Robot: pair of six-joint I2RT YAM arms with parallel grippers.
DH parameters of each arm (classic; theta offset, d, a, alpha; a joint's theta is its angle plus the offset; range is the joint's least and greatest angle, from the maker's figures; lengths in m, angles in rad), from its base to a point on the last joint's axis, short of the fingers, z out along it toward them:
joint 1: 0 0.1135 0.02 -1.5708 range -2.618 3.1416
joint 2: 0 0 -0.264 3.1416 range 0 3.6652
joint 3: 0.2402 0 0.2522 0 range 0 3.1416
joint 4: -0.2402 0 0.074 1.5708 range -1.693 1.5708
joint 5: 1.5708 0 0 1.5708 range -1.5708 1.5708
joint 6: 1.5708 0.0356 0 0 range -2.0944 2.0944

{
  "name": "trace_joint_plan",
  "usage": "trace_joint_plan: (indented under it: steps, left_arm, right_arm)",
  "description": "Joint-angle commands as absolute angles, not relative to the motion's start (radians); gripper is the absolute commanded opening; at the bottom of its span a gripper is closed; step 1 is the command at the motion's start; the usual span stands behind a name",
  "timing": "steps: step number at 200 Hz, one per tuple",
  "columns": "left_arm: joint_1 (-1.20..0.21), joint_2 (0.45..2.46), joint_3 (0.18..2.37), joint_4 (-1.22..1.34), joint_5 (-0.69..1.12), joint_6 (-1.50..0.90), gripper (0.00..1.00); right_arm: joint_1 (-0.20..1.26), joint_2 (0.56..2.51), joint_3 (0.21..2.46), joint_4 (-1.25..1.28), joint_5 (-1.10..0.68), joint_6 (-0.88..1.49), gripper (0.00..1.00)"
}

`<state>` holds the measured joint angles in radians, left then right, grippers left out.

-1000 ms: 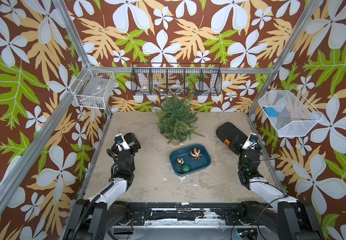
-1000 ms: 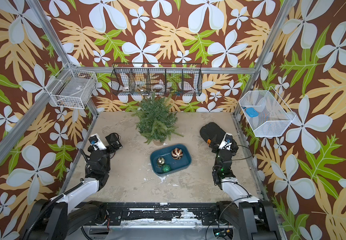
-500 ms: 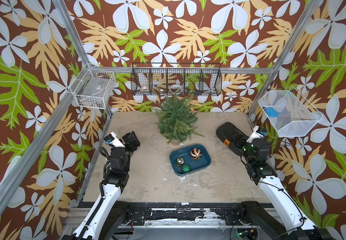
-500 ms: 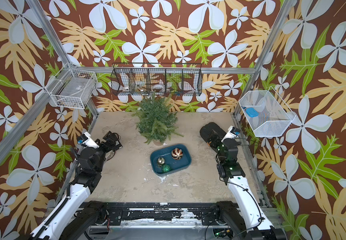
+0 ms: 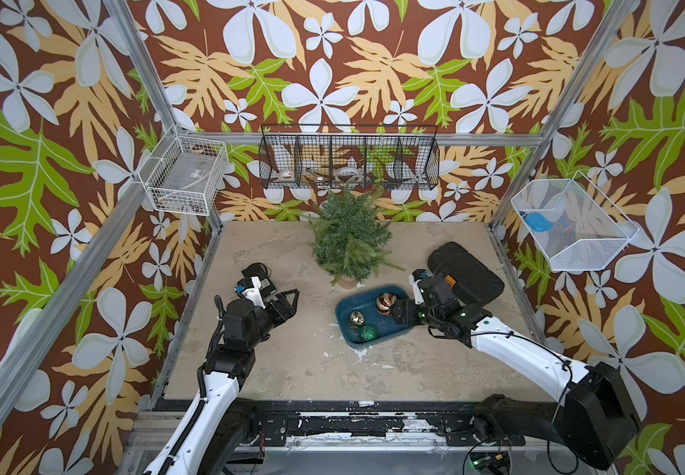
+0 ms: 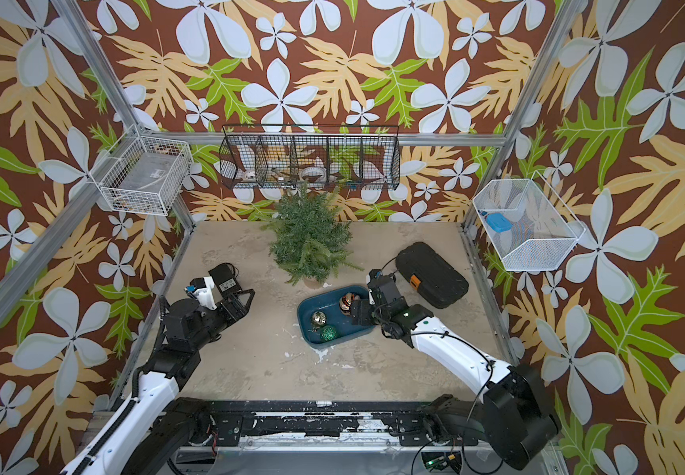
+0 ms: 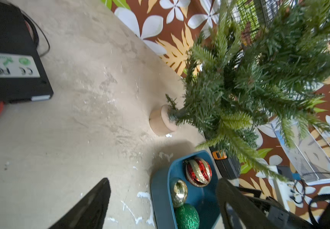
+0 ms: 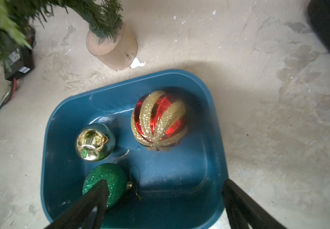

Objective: Decorate the small christmas tree with ornaments
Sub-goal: Pick up an ornament from the container.

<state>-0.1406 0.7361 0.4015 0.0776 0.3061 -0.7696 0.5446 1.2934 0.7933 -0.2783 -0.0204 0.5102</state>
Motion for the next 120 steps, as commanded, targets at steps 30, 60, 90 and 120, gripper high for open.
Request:
trace_joint_plan:
  steps: [30, 60, 90, 120]
  left_arm:
    - [-0.143, 0.694, 0.351, 0.064, 0.409, -0.823, 0.85]
    - [-0.145, 0.681, 0.325, 0.068, 0.422, -0.842, 0.82]
    - [-0.146, 0.663, 0.317, 0.067, 0.424, -0.849, 0.82]
    - [-0.145, 0.672, 0.318, 0.067, 0.427, -0.859, 0.82]
  right_arm:
    - [0.6, 1.431, 0.864, -0.259, 0.063, 0.55, 0.96]
    - [0.617, 1.505, 0.911, -0.263, 0.098, 0.576, 0.96]
    - [0.626, 1.559, 0.941, -0.248, 0.119, 0.587, 0.94]
    - [0.626, 1.626, 0.979, -0.261, 0.136, 0.598, 0.93]
